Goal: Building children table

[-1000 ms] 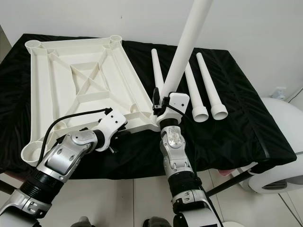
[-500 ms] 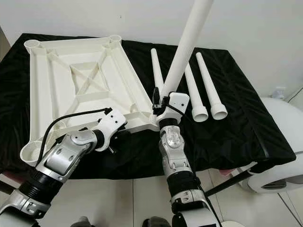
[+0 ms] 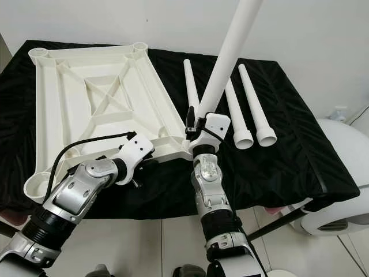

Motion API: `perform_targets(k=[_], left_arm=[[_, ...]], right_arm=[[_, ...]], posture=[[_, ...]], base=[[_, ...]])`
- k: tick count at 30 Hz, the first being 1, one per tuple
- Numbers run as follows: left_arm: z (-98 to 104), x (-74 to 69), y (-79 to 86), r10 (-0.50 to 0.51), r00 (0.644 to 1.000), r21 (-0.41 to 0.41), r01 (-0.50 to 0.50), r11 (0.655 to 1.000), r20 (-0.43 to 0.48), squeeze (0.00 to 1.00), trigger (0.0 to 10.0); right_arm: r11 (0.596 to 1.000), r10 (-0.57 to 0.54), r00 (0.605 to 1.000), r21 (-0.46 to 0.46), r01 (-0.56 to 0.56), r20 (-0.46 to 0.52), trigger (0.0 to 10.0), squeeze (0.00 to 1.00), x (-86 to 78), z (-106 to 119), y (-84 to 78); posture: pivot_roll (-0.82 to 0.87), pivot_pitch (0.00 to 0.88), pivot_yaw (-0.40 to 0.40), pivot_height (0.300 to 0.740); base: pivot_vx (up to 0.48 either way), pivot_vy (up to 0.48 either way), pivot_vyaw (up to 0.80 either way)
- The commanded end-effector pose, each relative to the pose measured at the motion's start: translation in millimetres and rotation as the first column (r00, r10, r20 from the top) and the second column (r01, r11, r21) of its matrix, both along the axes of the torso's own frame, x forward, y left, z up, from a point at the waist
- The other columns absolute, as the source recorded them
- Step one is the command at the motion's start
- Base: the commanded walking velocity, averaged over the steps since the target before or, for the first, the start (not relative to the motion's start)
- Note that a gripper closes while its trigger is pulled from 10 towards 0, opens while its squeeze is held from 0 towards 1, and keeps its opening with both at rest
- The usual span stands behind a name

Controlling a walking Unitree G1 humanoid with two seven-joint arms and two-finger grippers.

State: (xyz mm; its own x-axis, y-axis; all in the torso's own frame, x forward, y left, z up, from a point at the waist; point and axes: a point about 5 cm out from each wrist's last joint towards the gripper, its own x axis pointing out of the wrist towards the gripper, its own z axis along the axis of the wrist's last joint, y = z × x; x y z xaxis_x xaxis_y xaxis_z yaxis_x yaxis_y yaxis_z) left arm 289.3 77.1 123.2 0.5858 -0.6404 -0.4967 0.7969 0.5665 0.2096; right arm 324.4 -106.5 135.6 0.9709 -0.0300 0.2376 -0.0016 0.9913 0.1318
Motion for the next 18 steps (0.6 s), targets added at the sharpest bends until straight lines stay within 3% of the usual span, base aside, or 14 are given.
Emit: perform_targets(k=[1,2,3,4,13,14,18], left_arm=[[-13.4,-9.0,1.0,-0.03,0.997,0.016,0.031,0.999,-0.074,0.0,10.0],[-13.5,-9.2,0.8,-0.03,0.997,0.015,0.031,0.999,-0.075,0.0,10.0],[-13.5,-9.4,0.6,-0.031,0.997,0.013,0.032,0.999,-0.075,0.0,10.0],[-13.5,-9.6,0.2,-0.031,0.997,0.013,0.032,0.999,-0.075,0.0,10.0],[-13.5,-10.2,-1.0,-0.033,0.997,0.007,0.033,0.999,-0.075,0.0,10.0],[-13.5,-10.5,-1.3,-0.033,0.997,0.005,0.034,0.999,-0.075,0.0,10.0],[-13.3,-10.7,-1.7,-0.035,0.997,0.004,0.035,0.999,-0.075,0.0,10.0]], right_arm=[[0.991,-0.13,0.969,0.012,0.136,-0.209,10.0,0.0,-9.3,-44.2,-34.4],[0.991,-0.127,0.97,0.01,0.132,-0.207,10.0,0.0,-9.4,-44.0,-34.1],[0.992,-0.122,0.971,0.011,0.127,-0.205,10.0,0.84,-9.6,-43.8,-34.1],[0.992,-0.12,0.972,0.012,0.126,-0.203,10.0,1.0,-9.8,-43.6,-34.5],[0.996,-0.091,0.977,0.001,0.093,-0.192,10.0,0.95,-9.9,-42.1,-34.7],[0.996,-0.084,0.979,-0.005,0.084,-0.188,10.0,0.0,-9.9,-41.6,-34.8],[0.999,-0.044,0.983,-0.008,0.043,-0.18,10.0,0.0,-9.4,-40.1,-34.3]], posture=[[0.0,0.045,-0.064,0.74],[0.0,0.045,-0.064,0.74],[0.0,0.044,-0.064,0.74],[0.0,0.044,-0.067,0.74],[0.0,0.043,-0.069,0.74],[0.0,0.043,-0.069,0.74],[0.0,0.045,-0.069,0.74]], base=[[0.0,0.0,0.0],[0.0,0.0,0.0],[0.0,0.0,0.0],[0.0,0.0,0.0],[0.0,0.0,0.0],[0.0,0.0,0.0],[0.0,0.0,0.0]])
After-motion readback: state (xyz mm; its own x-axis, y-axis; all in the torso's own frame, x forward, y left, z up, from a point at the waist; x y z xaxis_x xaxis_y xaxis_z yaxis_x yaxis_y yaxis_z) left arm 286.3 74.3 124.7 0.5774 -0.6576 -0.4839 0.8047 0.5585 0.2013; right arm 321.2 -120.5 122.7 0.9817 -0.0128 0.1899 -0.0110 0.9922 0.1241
